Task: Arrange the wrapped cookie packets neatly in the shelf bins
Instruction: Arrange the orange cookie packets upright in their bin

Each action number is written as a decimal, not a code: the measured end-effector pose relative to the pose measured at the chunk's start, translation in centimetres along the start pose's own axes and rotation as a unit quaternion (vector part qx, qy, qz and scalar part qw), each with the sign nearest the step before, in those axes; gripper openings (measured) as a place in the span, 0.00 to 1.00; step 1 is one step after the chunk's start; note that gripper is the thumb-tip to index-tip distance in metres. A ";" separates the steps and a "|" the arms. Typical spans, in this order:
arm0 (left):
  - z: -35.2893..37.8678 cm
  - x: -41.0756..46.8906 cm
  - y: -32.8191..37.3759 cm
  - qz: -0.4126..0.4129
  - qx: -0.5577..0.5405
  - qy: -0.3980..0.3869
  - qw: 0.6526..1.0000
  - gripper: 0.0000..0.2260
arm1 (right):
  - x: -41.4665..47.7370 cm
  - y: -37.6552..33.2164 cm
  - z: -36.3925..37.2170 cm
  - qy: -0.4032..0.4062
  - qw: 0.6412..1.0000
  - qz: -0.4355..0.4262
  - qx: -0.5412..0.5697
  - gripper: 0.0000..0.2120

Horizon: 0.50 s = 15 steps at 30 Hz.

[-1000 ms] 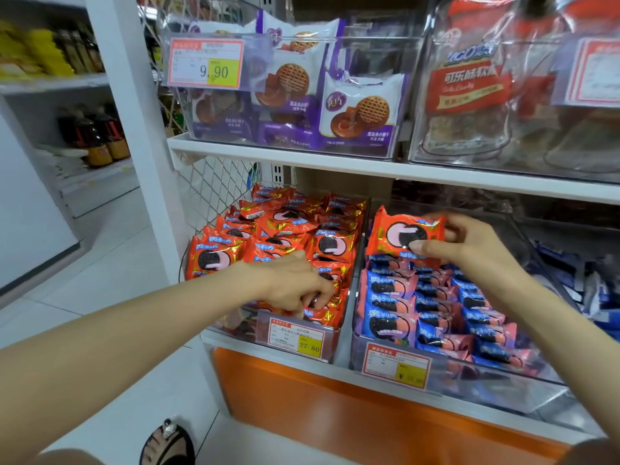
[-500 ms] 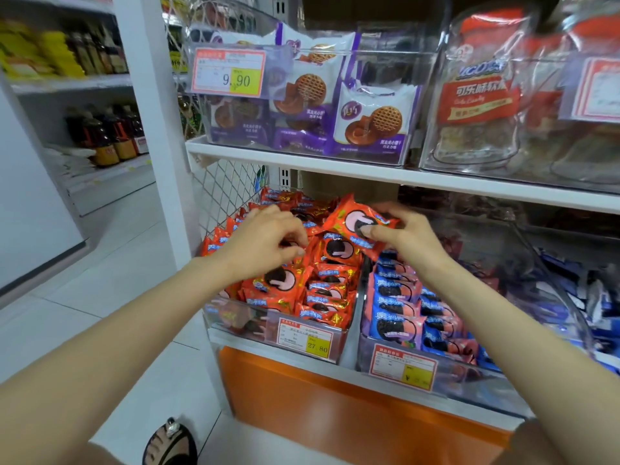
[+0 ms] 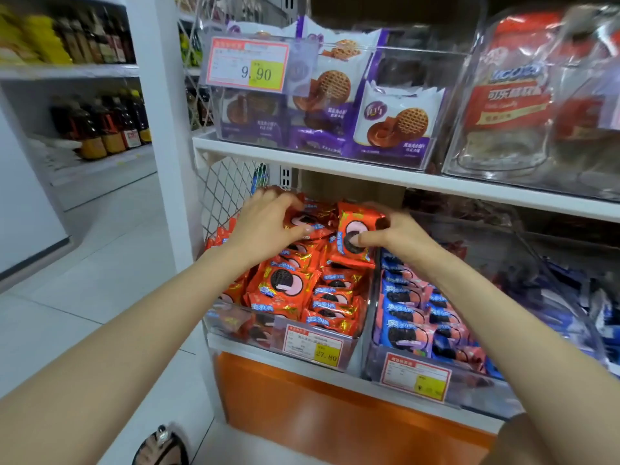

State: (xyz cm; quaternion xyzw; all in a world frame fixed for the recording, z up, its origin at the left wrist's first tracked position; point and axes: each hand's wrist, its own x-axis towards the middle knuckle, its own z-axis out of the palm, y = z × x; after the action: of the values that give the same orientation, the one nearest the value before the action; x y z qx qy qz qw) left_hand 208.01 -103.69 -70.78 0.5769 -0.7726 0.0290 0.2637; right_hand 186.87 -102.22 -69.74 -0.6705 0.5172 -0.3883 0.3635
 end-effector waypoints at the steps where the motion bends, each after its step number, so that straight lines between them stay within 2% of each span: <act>1: -0.1 0.1 0.3 0.002 0.011 -0.004 1.000 0.23 | 0.0 0.2 -0.2 0.014 1.000 0.010 0.010 0.23; 4: 0.3 0.2 0.6 -0.012 0.054 -0.044 0.997 0.28 | 0.3 0.9 -0.4 0.027 0.998 0.034 -0.041 0.21; 6: 0.7 0.1 0.4 -0.019 0.068 -0.063 0.996 0.28 | 0.3 0.8 0.0 0.023 0.995 0.037 -0.088 0.21; 10: 1.1 -0.2 0.0 -0.003 0.075 -0.046 0.996 0.26 | -0.5 0.2 1.2 -0.010 0.976 -0.045 -0.214 0.15; 15: 1.3 -0.3 0.0 -0.004 0.069 -0.018 0.997 0.22 | -0.6 -0.5 1.9 0.017 0.975 -0.051 -0.214 0.11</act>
State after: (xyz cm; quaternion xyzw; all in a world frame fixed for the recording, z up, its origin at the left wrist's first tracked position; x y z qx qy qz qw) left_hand 207.62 -103.88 -72.07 0.5973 -0.7709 0.0714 0.2094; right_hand 188.69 -101.33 -70.25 -0.7515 0.5598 -0.2979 0.1820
